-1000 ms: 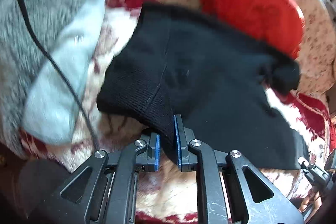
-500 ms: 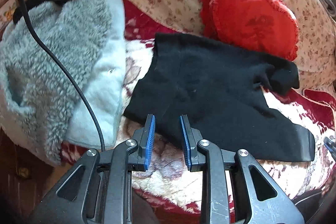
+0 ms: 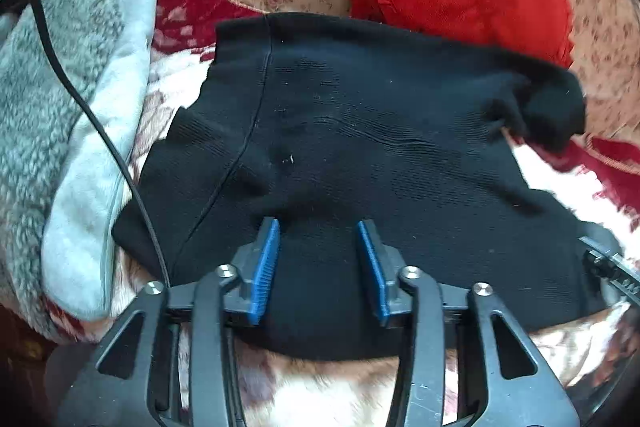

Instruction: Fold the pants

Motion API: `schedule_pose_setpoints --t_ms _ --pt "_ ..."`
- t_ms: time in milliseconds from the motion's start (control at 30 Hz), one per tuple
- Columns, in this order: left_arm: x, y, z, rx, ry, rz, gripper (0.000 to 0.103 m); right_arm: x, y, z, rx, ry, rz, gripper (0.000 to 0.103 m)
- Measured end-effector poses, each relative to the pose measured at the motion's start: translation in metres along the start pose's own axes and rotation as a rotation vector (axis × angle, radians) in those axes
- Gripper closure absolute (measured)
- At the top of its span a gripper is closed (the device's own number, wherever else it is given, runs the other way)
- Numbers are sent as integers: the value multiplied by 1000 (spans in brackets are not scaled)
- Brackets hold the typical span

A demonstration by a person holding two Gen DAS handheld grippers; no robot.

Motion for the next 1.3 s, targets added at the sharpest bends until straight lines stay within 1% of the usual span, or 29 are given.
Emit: schedule_pose_setpoints --t_ms 67,167,333,467,567,600,633,667,867,1033,1167,1233,1300 --pt "3 2 3 -7 20 13 55 -2 1 2 16 -13 -4 80" --pt "6 -3 7 3 25 22 55 -3 -3 6 1 -22 0 77" --pt "13 -9 20 31 23 -7 55 -17 -21 13 53 -53 47 70" --pt "17 -9 29 40 43 -1 55 -35 -26 27 89 -79 73 69" --pt "15 -8 36 44 38 0 55 -51 -29 41 124 -120 97 61" --pt "14 -7 40 45 29 0 55 -58 -30 49 139 -140 104 56" --pt "13 -6 42 47 21 -2 55 -65 -30 56 150 -157 109 54" --pt "11 -5 45 48 14 -4 55 -72 -29 63 157 -175 112 54" --pt "-4 11 62 48 -28 26 55 -110 -4 105 136 -251 146 53" --pt "-41 17 84 65 -128 54 55 -143 20 140 152 -331 153 53" --pt "-66 21 90 85 -186 73 55 -182 38 163 160 -446 172 51" --pt "-75 26 90 79 -216 72 55 -208 53 174 126 -534 196 51" --pt "-81 34 92 60 -238 54 55 -229 68 184 104 -591 203 50"
Point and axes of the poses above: each gripper's, at about its wrist camera, not at the fingertips, and y roughly the way its jaws point, x to its right, z to its top, the point moved 1 cm from there along y, roughly the way its jaws point, and after that the axes turned 13 degrees about -z, right-handed, at the moved point
